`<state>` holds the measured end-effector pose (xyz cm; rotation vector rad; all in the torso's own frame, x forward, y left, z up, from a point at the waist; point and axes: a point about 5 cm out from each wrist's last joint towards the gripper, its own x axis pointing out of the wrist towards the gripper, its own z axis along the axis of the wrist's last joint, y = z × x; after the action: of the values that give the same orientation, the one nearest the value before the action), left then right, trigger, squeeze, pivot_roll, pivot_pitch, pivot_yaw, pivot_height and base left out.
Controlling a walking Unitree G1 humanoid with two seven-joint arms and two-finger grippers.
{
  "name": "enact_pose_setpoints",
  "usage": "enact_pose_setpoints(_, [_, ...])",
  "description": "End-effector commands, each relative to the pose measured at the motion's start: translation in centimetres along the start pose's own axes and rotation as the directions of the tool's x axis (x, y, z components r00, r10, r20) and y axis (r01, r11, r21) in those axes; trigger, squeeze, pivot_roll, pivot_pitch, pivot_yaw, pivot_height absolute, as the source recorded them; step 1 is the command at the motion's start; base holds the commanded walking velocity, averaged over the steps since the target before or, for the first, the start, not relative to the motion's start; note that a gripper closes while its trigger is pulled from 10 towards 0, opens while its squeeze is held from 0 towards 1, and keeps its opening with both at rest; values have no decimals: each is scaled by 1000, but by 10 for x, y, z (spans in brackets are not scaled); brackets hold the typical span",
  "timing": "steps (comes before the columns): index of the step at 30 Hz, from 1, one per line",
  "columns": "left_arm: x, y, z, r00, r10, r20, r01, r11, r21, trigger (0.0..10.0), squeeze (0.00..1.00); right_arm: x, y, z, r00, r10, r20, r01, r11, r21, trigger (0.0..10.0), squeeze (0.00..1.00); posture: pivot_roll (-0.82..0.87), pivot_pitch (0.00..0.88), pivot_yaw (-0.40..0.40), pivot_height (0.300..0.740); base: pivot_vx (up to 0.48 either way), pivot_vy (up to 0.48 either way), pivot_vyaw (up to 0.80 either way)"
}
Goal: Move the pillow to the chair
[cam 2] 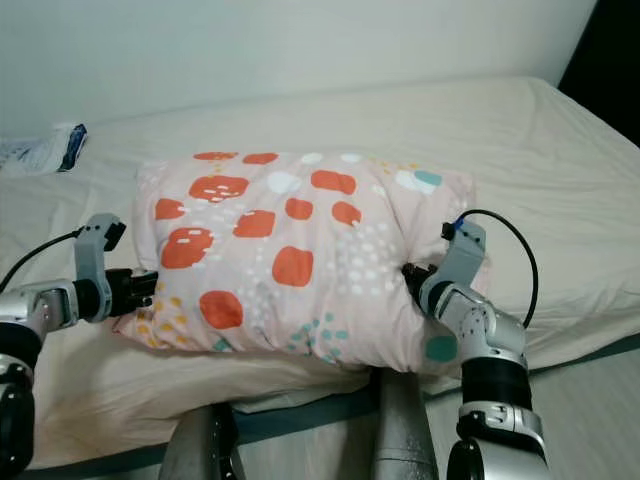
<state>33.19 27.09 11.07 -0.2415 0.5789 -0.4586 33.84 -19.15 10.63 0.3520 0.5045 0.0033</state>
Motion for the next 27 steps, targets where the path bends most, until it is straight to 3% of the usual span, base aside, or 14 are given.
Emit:
enact_pose_setpoints(1, [10, -9, -12, 999, -45, -13, 45, 998, -39, 0, 0, 5, 15, -22, 995, 59, -79, -62, 997, -40, 0, 0, 8, 137, 35, 534, 0, 0, 0])
enact_pose_setpoints(3, [13, -17, -14, 997, -75, -3, 75, 996, -46, 0, 0, 5, 17, -19, 998, 52, -44, -56, 994, -95, 0, 0, 9, 134, 34, 534, 0, 0, 0])
enact_pose_setpoints(9, [15, -25, -15, 996, -87, 16, 88, 995, -53, 0, 0, 5, 21, -14, 999, 50, -7, -50, 989, -140, 0, 0, 13, 126, 31, 534, 0, 0, 0])
enact_pose_setpoints(11, [16, -37, -9, 994, -74, 85, 79, 996, -48, 0, 0, 3, 28, 1, 994, 59, 88, -41, 981, -192, 0, 0, 15, 124, 29, 534, 0, 0, 0])
enact_pose_setpoints(12, [16, -37, -9, 994, -74, 85, 79, 996, -48, 0, 0, 3, 28, 1, 994, 59, 88, -41, 981, -192, 0, 0, 15, 124, 29, 534, 0, 0, 0])
enact_pose_setpoints(13, [18, -43, -2, 987, -52, 151, 59, 997, -43, 0, 0, 0, 33, 12, 985, 74, 156, -36, 972, -234, 0, 0, 19, 120, 27, 534, 0, 0, 0])
enact_pose_setpoints(14, [18, -43, -2, 987, -52, 151, 59, 997, -43, 0, 0, 0, 33, 12, 985, 74, 156, -36, 972, -234, 0, 0, 19, 120, 27, 534, 0, 0, 0])
enact_pose_setpoints(15, [20, -53, 7, 967, -44, 252, 52, 998, -25, 0, 0, -4, 41, 24, 966, 102, 236, -31, 958, -285, 0, 0, 17, 115, 25, 534, 0, 0, 0])
enact_pose_setpoints(16, [20, -53, 7, 967, -44, 252, 52, 998, -25, 0, 0, -4, 41, 24, 966, 102, 236, -31, 958, -285, 0, 0, 17, 115, 25, 534, 0, 0, 0])
enact_pose_setpoints(19, [23, -76, 26, 888, 24, 458, 6, 998, -63, 0, 0, -13, 61, 47, 902, 176, 393, -31, 937, -348, 0, 0, 16, 109, 24, 534, 0, 0, 0])
enact_pose_setpoints(25, [24, -92, 36, 857, 43, 514, -30, 999, -34, 0, 0, -16, 65, 53, 876, 181, 446, -1, 928, -374, 0, 0, 15, 103, 24, 534, 0, 0, 0])
enact_pose_setpoints(26, [24, -97, 40, 840, 77, 537, -72, 997, -29, 1137, 0, -17, 65, 54, 867, 176, 466, 22, 921, -389, 0, 0, 10, 100, 26, 534, 0, 0, 0])
enact_pose_setpoints(27, [24, -102, 44, 815, 105, 570, -105, 994, -32, 4078, 0, -19, 67, 55, 855, 178, 487, 29, 921, -388, 0, 0, 9, 99, 27, 534, 0, 0, 0])
